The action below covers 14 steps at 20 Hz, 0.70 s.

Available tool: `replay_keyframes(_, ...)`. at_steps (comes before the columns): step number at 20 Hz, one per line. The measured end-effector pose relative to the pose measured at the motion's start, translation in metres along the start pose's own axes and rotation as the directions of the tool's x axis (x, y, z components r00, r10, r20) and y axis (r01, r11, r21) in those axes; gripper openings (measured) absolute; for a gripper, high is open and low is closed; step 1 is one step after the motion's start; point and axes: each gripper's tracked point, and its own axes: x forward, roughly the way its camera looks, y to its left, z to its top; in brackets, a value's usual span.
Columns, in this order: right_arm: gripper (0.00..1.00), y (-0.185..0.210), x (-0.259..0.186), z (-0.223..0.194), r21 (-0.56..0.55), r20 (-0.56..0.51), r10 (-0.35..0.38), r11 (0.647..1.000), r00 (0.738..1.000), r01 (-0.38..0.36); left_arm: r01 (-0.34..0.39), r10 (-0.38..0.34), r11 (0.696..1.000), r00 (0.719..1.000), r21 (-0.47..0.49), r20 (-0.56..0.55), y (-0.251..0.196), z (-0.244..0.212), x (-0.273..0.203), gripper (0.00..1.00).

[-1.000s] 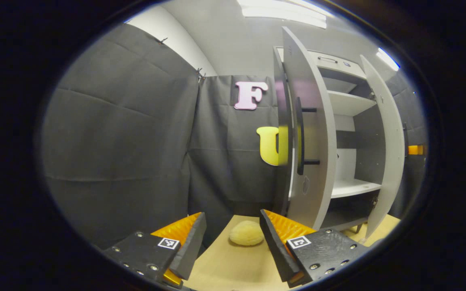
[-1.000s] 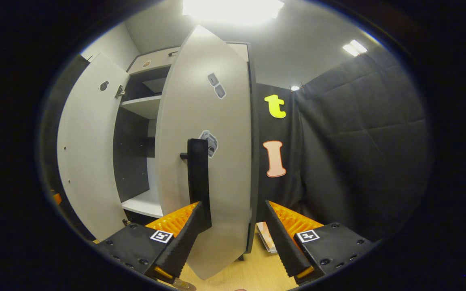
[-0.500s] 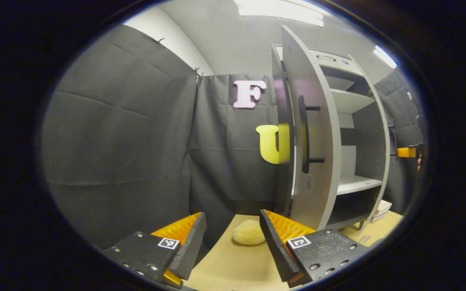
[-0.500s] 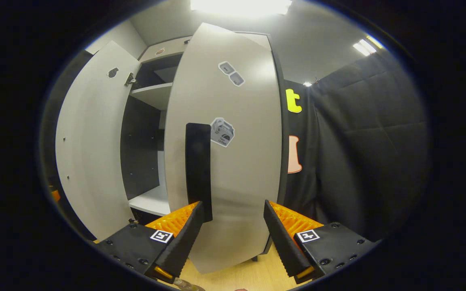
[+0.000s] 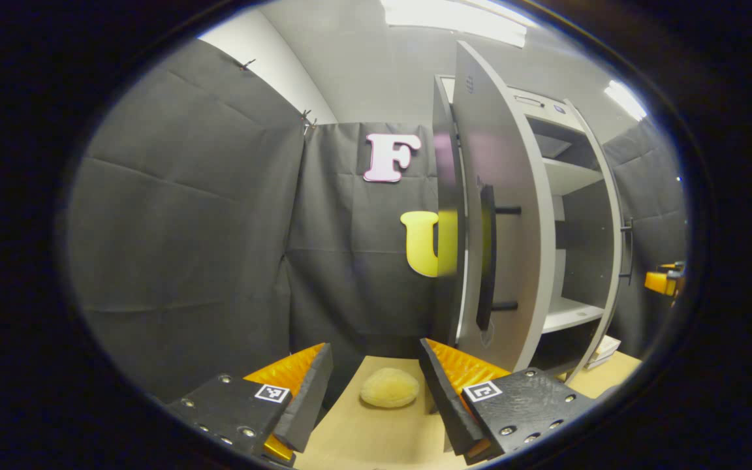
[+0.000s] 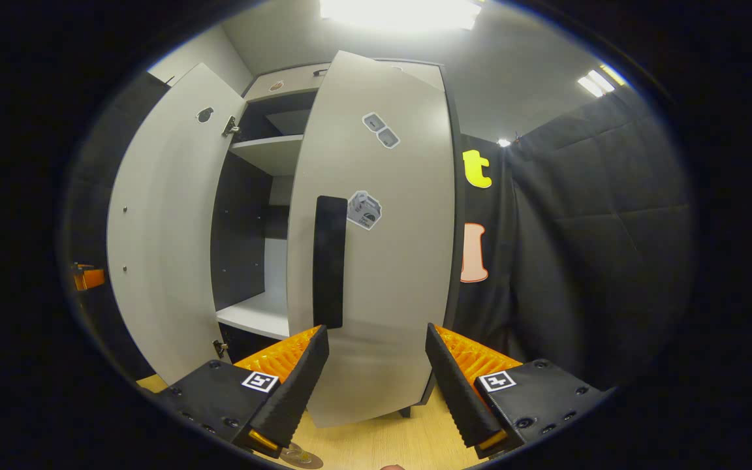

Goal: Grasp the bottle in the cabinet with the left hand and place it on the coaster, then close the right door with the right hand and the left door with the left hand.

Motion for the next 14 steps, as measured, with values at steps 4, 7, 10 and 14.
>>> replay_keyframes(4, 0.96, -0.006, -0.015, -0.021, 0.038, -0.039, 0.017, 0.999, 0.999, -0.016, 0.048, -0.048, 0.999, 0.999, 0.003, 0.005, -0.015, 0.033, 0.024, 0.82)
replay_keyframes(7, 0.96, -0.02, -0.023, -0.031, 0.045, -0.057, 0.008, 0.999, 0.998, -0.006, 0.042, -0.042, 0.999, 0.999, 0.017, 0.007, -0.021, 0.045, 0.034, 0.82)
replay_keyframes(10, 0.96, -0.042, -0.031, -0.036, 0.053, -0.062, -0.013, 0.998, 0.998, 0.016, 0.059, -0.059, 0.998, 0.998, -0.003, -0.007, -0.037, 0.042, 0.039, 0.82)
replay_keyframes(14, 0.96, -0.071, -0.04, -0.046, 0.089, -0.079, -0.043, 0.995, 0.996, 0.05, 0.03, -0.03, 0.999, 1.0, 0.022, -0.004, -0.041, 0.042, 0.035, 0.82)
